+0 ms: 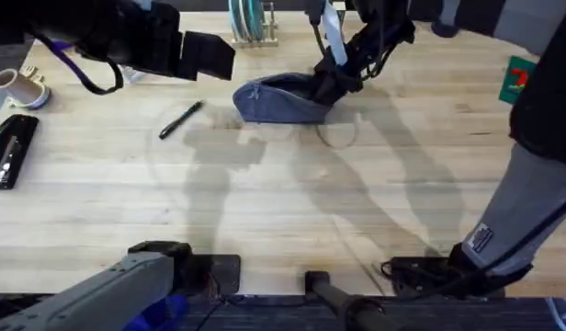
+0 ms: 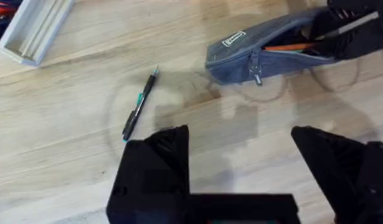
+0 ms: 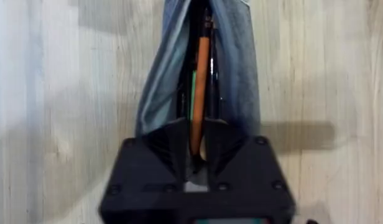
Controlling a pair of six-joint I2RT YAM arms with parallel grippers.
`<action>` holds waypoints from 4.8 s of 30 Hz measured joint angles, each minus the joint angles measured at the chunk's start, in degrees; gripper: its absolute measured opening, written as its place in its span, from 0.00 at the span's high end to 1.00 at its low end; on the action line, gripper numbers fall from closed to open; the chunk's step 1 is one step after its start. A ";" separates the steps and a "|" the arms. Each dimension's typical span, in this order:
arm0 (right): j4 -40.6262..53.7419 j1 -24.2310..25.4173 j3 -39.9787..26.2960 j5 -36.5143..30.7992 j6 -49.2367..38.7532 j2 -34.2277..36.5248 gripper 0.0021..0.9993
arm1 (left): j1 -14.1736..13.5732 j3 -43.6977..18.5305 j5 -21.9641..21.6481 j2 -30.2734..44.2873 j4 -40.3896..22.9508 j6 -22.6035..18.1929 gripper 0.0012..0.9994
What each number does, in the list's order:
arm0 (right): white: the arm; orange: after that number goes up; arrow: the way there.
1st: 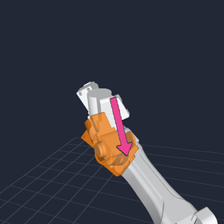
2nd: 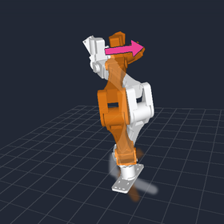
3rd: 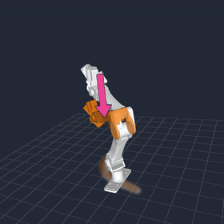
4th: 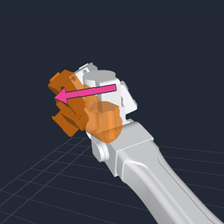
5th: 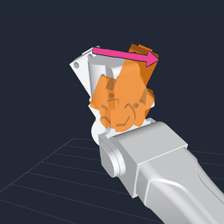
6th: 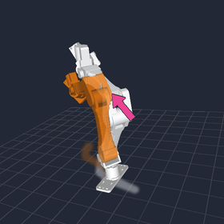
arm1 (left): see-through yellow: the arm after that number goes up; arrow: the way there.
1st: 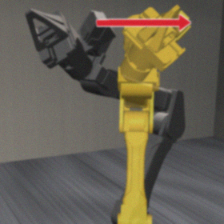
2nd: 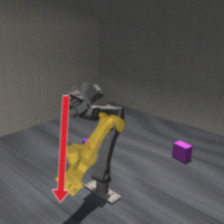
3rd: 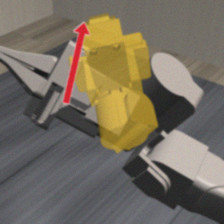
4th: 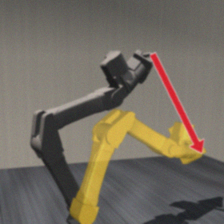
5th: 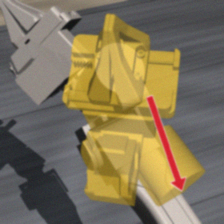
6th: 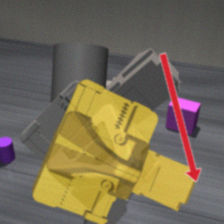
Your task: Unzip the bag, pick up the pens from the table one at a time and place them inside, then zip the bag closed.
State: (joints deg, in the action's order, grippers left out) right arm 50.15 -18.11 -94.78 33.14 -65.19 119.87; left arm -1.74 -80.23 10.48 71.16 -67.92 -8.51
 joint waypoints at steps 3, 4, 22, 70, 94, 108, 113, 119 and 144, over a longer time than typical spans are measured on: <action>-0.07 0.00 0.00 0.23 -0.03 0.00 0.59 | 0.00 0.00 0.00 -0.02 0.00 0.00 0.00; -0.19 -0.02 0.00 0.33 -0.04 0.00 0.46 | 0.00 0.00 0.00 0.00 0.00 0.00 0.00; -0.57 -0.09 -0.11 0.35 -0.39 -0.02 0.00 | 0.00 0.00 0.00 0.00 0.00 0.02 0.00; 3.37 6.29 -0.11 -2.29 19.11 -23.69 0.00 | 0.00 0.00 0.00 0.00 0.20 0.02 0.00; 7.21 9.77 8.35 -3.87 26.29 -45.41 0.00 | 0.00 0.00 0.00 0.00 0.02 0.02 0.00; 4.81 9.62 25.71 -7.61 38.56 -61.75 0.00 | 0.00 0.00 0.00 0.00 -1.62 0.02 0.00; 6.83 7.57 25.97 -8.54 41.48 -61.90 0.00 | 0.00 0.00 -0.02 -0.01 -4.77 -0.07 0.00; 8.20 5.99 25.99 -8.78 42.95 -61.38 0.00 | 0.00 0.00 -1.39 0.00 -6.05 -0.13 0.01; 8.22 5.99 26.05 -9.00 43.80 -61.00 0.00 | 12.62 0.00 -3.02 -0.02 -5.79 -31.52 0.01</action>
State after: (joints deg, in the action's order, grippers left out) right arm 58.37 -12.12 -68.73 24.14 -21.39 58.87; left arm 10.88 -80.23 7.46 71.14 -73.71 -40.03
